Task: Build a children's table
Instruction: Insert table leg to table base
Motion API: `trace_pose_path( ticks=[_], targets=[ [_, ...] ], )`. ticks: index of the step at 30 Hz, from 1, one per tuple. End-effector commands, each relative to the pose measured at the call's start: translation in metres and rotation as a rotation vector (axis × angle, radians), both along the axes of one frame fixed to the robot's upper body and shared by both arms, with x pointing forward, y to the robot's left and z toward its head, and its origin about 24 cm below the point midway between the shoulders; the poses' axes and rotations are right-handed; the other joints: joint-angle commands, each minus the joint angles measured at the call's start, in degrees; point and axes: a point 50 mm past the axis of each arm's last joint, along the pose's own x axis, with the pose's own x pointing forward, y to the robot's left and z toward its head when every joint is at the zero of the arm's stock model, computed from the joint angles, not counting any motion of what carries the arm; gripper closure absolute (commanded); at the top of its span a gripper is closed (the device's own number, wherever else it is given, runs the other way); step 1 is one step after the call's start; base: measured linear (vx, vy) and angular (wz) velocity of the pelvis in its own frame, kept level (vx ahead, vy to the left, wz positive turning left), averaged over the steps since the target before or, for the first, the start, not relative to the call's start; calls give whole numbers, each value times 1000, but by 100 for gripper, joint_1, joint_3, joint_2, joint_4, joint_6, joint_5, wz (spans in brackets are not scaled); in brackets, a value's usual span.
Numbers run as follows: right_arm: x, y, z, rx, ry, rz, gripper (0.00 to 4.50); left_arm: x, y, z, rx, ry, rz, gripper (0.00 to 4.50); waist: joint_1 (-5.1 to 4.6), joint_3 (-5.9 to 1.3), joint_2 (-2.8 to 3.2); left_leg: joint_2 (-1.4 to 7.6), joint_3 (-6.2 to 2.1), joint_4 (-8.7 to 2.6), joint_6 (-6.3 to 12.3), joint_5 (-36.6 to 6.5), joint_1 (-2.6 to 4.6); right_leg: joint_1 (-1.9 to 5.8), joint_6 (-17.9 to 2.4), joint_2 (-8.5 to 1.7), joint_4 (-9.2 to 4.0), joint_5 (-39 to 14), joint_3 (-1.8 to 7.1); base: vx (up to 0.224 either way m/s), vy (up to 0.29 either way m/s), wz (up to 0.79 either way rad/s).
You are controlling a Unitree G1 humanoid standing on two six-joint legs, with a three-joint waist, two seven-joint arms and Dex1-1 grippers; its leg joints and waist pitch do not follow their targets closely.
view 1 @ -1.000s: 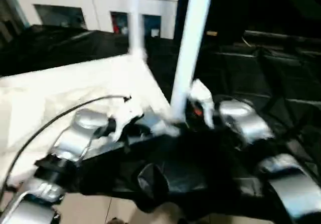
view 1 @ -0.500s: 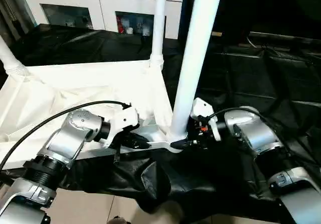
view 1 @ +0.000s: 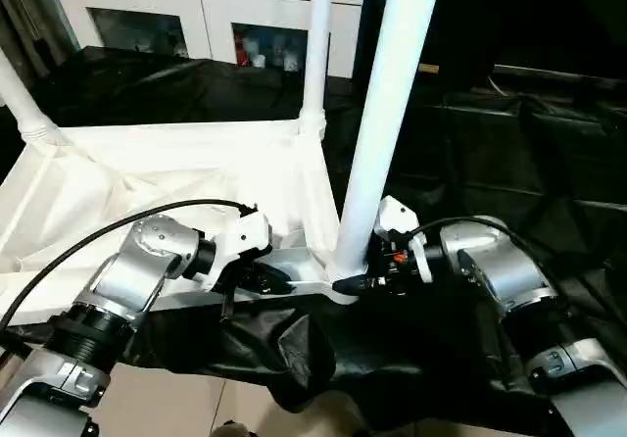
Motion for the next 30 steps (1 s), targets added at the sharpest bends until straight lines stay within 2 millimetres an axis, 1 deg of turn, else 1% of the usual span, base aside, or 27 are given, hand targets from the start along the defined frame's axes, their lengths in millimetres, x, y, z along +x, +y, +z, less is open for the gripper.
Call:
trace_pose_path(
  ticks=[1, 2, 3, 4, 5, 6, 7, 8, 9, 10, 11, 12, 13, 14, 16, 17, 19, 20, 21, 22, 23, 25, 26, 27, 28, 29, 30],
  targets=[
    [5, 15, -8, 40, 14, -124, 165, 3, -30, 7, -101, -46, -38, 450, -42, -408, 85, 78, 17, -390, -7, -1518, 28, 325, -1099, -295, -421, -1901, 231, 0, 0, 0],
    [8, 17, -11, 45, 20, -182, 166, 5, -33, 7, -113, -57, -20, 450, -60, -402, 83, 76, 8, -394, -52, -1622, 39, 312, -1044, -301, -446, -2092, 228, 0, 0, 0],
    [11, 20, -15, 49, 28, -240, 166, 7, -37, 7, -122, -70, -1, 450, -107, -397, 86, 67, -3, -401, -102, -1669, 19, 315, -1012, -294, -446, -2159, 225, 0, 0, 0],
    [12, 22, -17, 52, 37, -279, 166, 9, -40, 8, -127, -79, 12, 450, -120, -400, 95, 64, -16, -403, -130, -1713, 31, 314, -993, -298, -453, -2213, 216, 0, 0, 0],
    [16, 27, -20, 61, 43, -346, 166, 12, -46, 7, -131, -89, 45, 450, -164, -411, 106, 60, -29, -399, -147, -1780, 39, 318, -980, -298, -451, -2242, 211, 0, 0, 0],
    [21, 35, -23, 73, 53, -452, 166, 18, -55, 6, -127, -103, 107, 450, -212, -399, 102, 57, -32, -404, -150, -1778, 20, 316, -972, -291, -457, -2235, 210, 0, 0, 0],
    [23, 38, -24, 75, 56, -485, 166, 20, -57, 5, -124, -108, 128, 450, -243, -388, 104, 49, -26, -398, -160, -1844, 25, 296, -959, -284, -471, -2341, 205, 0, 0, 0],
    [27, 44, -26, 71, 59, -564, 167, 24, -64, 4, -120, -122, 173, 450, -259, -406, 88, 40, -31, -384, -168, -1890, 54, 294, -927, -298, -493, -2479, 197, 0, 0, 0],
    [28, 48, -27, 68, 59, -607, 167, 26, -68, 3, -121, -126, 201, 450, -269, -405, 94, 43, -32, -380, -169, -1875, 58, 284, -928, -303, -494, -2472, 203, 0, 0, 0],
    [30, 52, -28, 63, 56, -651, 167, 27, -73, 3, -123, -129, 227, 450, -284, -405, 89, 30, -27, -368, -160, -1853, 56, 278, -924, -302, -503, -2484, 203, 0, 0, 0],
    [31, 55, -28, 61, 53, -674, 167, 28, -77, 2, -124, -133, 240, 450, -278, -406, 90, 31, -26, -374, -125, -1813, 45, 285, -909, -300, -508, -2465, 201, 0, 0, 0],
    [31, 55, -28, 61, 53, -674, 167, 28, -77, 2, -124, -133, 240, 450, -276, -413, 75, 39, -25, -374, -89, -1784, 33, 286, -922, -301, -495, -2379, 203, 0, 0, 0],
    [32, 60, -28, 67, 42, -691, 167, 28, -82, 1, -116, -153, 234, 450, -270, -414, 80, 42, -27, -378, -70, -1776, 30, 291, -930, -299, -492, -2338, 200, 0, 0, 0],
    [32, 62, -27, 72, 38, -690, 167, 28, -84, 0, -110, -165, 221, 450, -269, -423, 71, 50, -23, -379, -44, -1720, 19, 293, -960, -304, -479, -2205, 207, 0, 0, 0],
    [33, 65, -27, 79, 33, -691, 167, 27, -87, -1, -102, -183, 202, 450, -265, -419, 81, 51, -20, -383, -15, -1709, 14, 298, -985, -298, -472, -2114, 207, 0, 0, 0],
    [33, 72, -22, 121, 15, -653, 112, 24, -89, -3, -99, -181, 175, 450, -267, -428, 108, 51, -16, -382, -3, -1720, 13, 305, -1025, -297, -459, -1978, 212, 0, 0, 0],
    [34, 74, -18, 143, 5, -630, 98, 23, -89, -4, -101, -177, 175, 450, -278, -426, 102, 54, -16, -385, 11, -1781, 7, 310, -1076, -296, -449, -1939, 209, 0, 0, 0],
    [37, 74, -14, 155, -13, -608, 91, 23, -86, -4, -96, -178, 174, 450, -273, -429, 113, 53, -12, -380, 25, -1790, 16, 306, -1101, -299, -448, -1933, 213, 0, 0, 0],
    [38, 72, -11, 156, -28, -591, 77, 23, -84, -4, -94, -180, 164, 450, -275, -434, 106, 52, -11, -378, 42, -1749, 9, 314, -1137, -299, -444, -1870, 217, 0, 0, 0],
    [39, 69, -9, 139, -63, -581, 53, 23, -81, -4, -89, -177, 161, 450, -271, -433, 114, 52, -10, -377, 46, -1737, 6, 314, -1152, -300, -440, -1852, 217, 0, 0, 0],
    [41, 65, -6, 120, -93, -574, 48, 22, -78, -4, -85, -178, 149, 450, -270, -433, 92, 57, -3, -378, 61, -1720, 9, 312, -1159, -295, -444, -1820, 218, 0, 0, 0],
    [44, 56, -2, 97, -138, -546, 42, 18, -73, -2, -91, -182, 97, 450, -246, -441, 98, 63, 3, -372, 90, -1656, 16, 313, -1202, -303, -424, -1701, 222, 0, 0, 0],
    [44, 51, 0, 93, -152, -525, 42, 16, -70, -2, -93, -173, 73, 450, -244, -449, 97, 66, -2, -374, 125, -1565, -16, 344, -1226, -307, -401, -1560, 223, 0, 0, 0],
    [44, 46, 3, 90, -162, -484, 42, 14, -66, -2, -85, -168, 46, 450, -249, -458, 79, 71, 3, -368, 163, -1460, -24, 349, -1256, -299, -381, -1389, 223, 0, 0, 0],
    [42, 38, 5, 78, -173, -412, 42, 11, -60, -3, -71, -156, 20, 450, -239, -470, 93, 77, 0, -360, 182, -1394, -21, 354, -1287, -304, -362, -1279, 225, 0, 0, 0],
    [40, 33, 7, 67, -178, -362, 42, 9, -56, -4, -61, -150, 4, 450, -237, -471, 98, 77, 14, -346, 248, -1287, -33, 352, -1340, -292, -337, -1068, 227, 0, 0, 0],
    [39, 29, 8, 63, -180, -326, 42, 8, -54, -4, -58, -146, -11, 450, -219, -465, 114, 82, 22, -341, 286, -1284, -18, 341, -1386, -287, -340, -1014, 225, 0, 0, 0]
  ],
)
